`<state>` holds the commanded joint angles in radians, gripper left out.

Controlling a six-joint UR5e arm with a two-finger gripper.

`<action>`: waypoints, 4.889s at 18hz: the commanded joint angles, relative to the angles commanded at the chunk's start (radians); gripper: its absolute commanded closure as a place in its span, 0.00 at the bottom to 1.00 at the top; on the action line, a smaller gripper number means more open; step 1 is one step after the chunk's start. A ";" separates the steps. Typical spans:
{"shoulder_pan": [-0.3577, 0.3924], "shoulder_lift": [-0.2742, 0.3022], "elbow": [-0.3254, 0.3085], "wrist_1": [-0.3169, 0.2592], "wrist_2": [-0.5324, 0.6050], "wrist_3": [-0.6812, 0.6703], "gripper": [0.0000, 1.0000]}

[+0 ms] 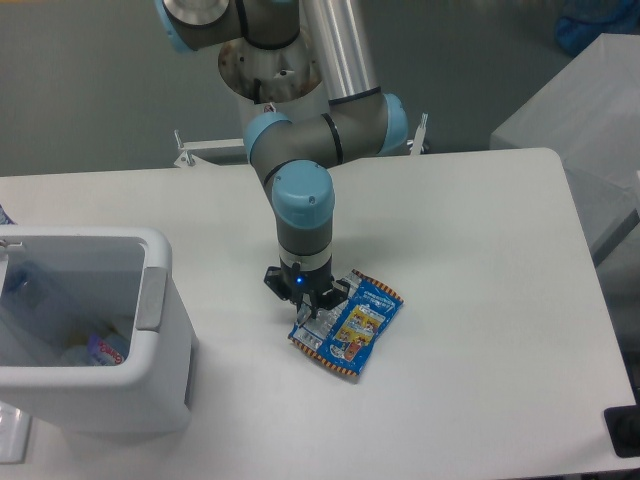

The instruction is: Place the trash in the trash can

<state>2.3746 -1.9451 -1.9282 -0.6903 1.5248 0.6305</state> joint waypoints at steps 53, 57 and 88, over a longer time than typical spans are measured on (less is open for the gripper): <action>-0.149 0.411 0.374 0.002 -0.607 -0.707 0.87; -0.170 0.379 0.350 0.002 -0.607 -0.703 0.87; -0.104 0.264 0.351 -0.041 -0.013 -0.146 0.00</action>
<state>2.2702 -1.6813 -1.5768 -0.7315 1.5122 0.4844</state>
